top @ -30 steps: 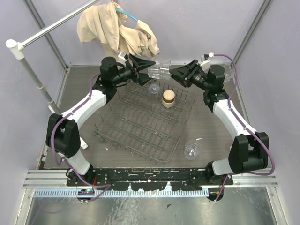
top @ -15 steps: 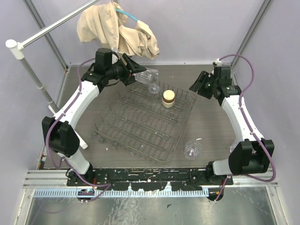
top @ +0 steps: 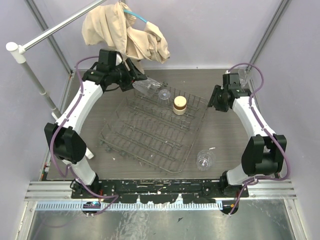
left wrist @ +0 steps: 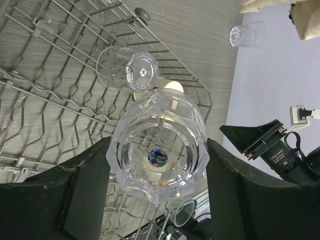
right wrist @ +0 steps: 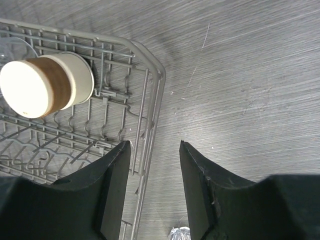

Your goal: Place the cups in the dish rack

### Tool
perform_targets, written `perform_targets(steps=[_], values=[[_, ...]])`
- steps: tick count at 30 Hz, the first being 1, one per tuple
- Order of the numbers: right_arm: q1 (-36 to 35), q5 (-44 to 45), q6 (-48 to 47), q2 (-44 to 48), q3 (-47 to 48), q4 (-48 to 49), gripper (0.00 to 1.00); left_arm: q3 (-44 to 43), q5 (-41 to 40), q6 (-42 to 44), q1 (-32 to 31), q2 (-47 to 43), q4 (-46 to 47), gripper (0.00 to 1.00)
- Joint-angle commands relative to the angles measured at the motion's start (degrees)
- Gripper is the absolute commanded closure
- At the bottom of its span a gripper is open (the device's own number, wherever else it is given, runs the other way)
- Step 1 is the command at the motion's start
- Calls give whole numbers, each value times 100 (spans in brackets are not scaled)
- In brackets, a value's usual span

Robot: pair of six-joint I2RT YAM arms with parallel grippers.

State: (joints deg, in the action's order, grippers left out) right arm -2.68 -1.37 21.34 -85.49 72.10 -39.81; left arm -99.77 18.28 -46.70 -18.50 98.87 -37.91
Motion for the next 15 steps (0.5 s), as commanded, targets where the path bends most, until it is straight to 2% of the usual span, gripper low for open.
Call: perform_targets(steps=[1, 9, 15], values=[[-12, 52, -5, -163, -35, 210, 50, -218, -45, 235, 64, 27, -52, 100], [-13, -96, 93, -451, -146, 442, 51, -574, -258, 673, 135, 262, -446, 100], [-11, -186, 118, -616, -184, 590, 56, -837, -576, 991, 143, 448, -683, 100]])
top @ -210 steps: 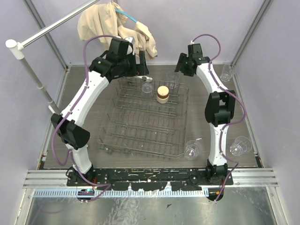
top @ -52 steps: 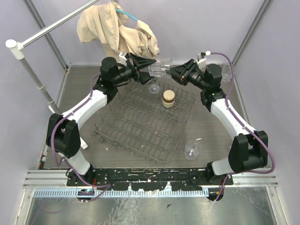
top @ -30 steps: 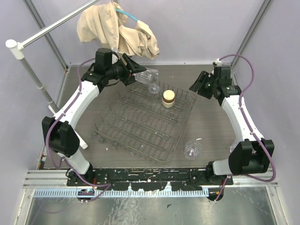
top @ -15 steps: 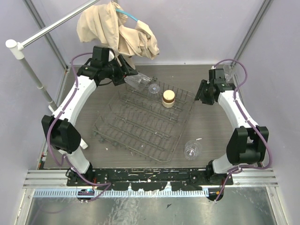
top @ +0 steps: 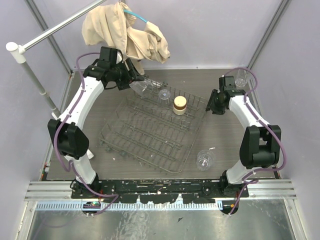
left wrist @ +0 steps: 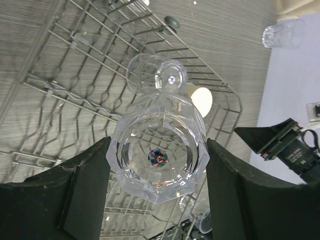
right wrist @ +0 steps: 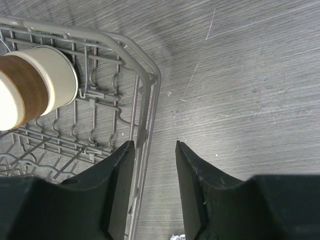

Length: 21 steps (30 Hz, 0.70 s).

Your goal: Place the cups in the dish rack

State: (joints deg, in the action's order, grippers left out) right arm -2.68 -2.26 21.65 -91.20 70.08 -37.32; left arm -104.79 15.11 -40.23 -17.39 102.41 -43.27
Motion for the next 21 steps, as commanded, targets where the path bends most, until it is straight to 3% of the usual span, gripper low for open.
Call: perform_targets(steps=[1, 5, 10, 21], values=[[-13, -111, 91, -90, 30, 354, 56, -366, -312, 375, 28, 109, -169, 100], [-13, -113, 57, -235, 114, 374, 66, -553, -382, 465, 31, 280, -267, 100], [-13, -61, -73, -431, 338, 329, 88, -848, -526, 630, 33, 535, -374, 100], [-66, 219, -522, -886, 940, 126, 96, -1344, -1232, 1278, -178, 1093, -724, 100]])
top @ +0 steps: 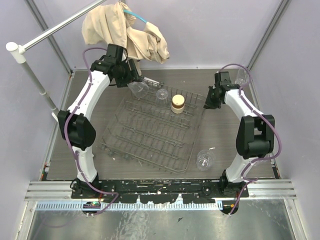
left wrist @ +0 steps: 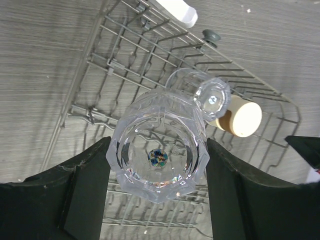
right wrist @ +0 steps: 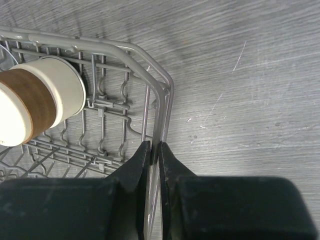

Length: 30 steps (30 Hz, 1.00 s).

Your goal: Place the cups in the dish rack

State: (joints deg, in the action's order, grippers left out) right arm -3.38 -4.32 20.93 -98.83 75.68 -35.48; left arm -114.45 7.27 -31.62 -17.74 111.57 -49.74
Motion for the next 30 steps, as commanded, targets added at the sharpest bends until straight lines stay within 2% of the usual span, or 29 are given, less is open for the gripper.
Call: perform_targets(steps=[1, 6, 19, 30], values=[[-34, 449, -488, -165, 450, -94, 96, -462, -593, 520, -214, 250, -122, 100], [-312, 634, -685, -384, 780, -282, 98, -919, -1257, 853, -521, 630, -345, 100], [-365, 551, -738, -432, 914, -301, 98, -1875, -2153, 1348, -628, 1545, -569, 100], [-364, 485, -739, -391, 945, -301, 98, -1995, -2360, 1526, -861, 2018, -413, 100]])
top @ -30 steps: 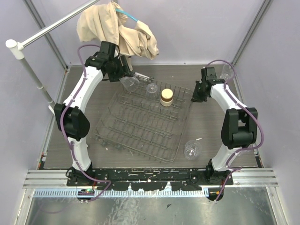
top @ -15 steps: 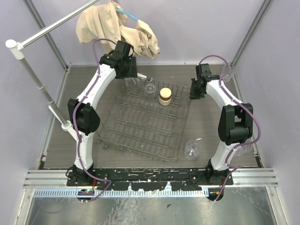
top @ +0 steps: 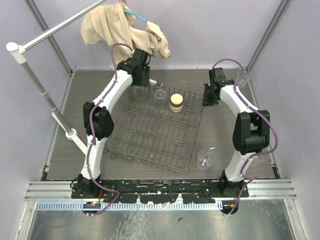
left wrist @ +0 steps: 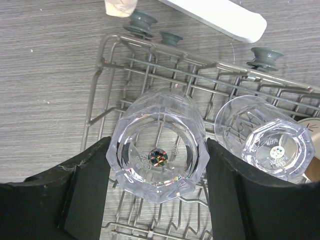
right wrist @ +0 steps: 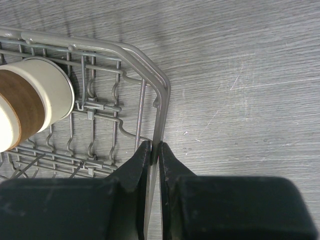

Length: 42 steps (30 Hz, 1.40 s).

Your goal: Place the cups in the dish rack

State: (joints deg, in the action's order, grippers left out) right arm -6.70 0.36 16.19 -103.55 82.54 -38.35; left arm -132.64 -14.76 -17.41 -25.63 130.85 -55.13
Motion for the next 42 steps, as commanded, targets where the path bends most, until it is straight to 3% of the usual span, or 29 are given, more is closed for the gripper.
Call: perform_targets(steps=[1, 36, 42], values=[[-29, 17, -272, 80, 262, -15, 98, -168, -152, 99, -81, 109, 130, 100], [-33, -177, -309, 89, 186, 30, 98, -322, -132, 21, -118, 800, 405, 100], [-33, -201, -308, 89, 205, 38, 98, -218, -253, 22, -192, 765, 332, 78]])
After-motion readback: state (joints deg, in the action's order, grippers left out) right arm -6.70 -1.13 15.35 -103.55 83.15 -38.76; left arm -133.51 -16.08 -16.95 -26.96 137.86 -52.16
